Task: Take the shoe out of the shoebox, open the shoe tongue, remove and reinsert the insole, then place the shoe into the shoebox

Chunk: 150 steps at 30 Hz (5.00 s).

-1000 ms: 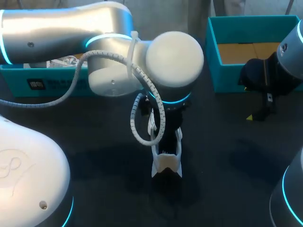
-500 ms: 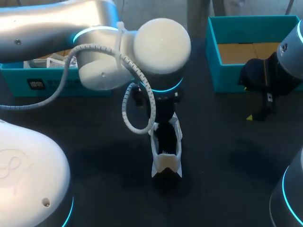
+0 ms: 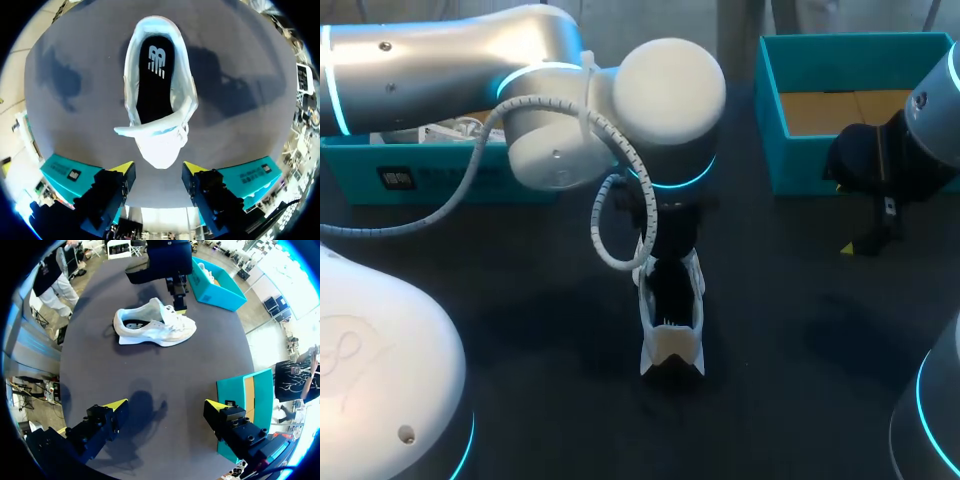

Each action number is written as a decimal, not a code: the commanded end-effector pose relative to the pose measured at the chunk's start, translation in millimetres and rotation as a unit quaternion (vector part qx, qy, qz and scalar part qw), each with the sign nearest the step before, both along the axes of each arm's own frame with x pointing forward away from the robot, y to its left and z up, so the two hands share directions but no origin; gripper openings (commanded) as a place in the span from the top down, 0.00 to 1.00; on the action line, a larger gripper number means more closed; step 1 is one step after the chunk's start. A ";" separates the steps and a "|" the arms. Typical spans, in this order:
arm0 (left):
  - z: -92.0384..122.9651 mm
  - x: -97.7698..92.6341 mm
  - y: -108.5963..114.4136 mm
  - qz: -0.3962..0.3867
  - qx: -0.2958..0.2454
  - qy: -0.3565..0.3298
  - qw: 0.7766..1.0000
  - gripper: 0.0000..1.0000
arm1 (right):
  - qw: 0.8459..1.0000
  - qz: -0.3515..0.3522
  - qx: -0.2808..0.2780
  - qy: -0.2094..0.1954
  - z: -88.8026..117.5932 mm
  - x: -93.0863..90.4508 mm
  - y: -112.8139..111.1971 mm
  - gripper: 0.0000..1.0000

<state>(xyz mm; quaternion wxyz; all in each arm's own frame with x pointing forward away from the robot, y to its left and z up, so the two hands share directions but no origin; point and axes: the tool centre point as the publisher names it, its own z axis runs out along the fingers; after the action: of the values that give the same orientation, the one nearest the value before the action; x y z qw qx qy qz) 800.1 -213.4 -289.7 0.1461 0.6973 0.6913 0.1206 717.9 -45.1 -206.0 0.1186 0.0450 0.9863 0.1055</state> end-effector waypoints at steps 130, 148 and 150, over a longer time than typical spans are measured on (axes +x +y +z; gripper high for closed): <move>-43.6 -64.3 -3.7 -0.034 -0.027 0.063 0.997 0.78 | 1.000 -0.001 -0.001 -0.001 -1.4 0.0 0.5 0.00; -8.0 -87.9 20.4 0.145 -0.111 0.074 0.980 0.55 | 1.000 -0.001 -0.001 -0.001 -1.4 0.0 0.5 0.00; -2.3 -91.4 24.8 0.180 -0.134 0.080 0.971 0.54 | 1.000 -0.001 -0.001 -0.001 -1.4 0.0 0.5 0.00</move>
<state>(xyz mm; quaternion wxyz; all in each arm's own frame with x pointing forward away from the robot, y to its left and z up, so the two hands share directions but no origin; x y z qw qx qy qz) 716.3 -209.5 -305.3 0.1395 0.5686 0.8105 0.0160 717.9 -45.1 -206.0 0.1186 0.0451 0.9863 0.1055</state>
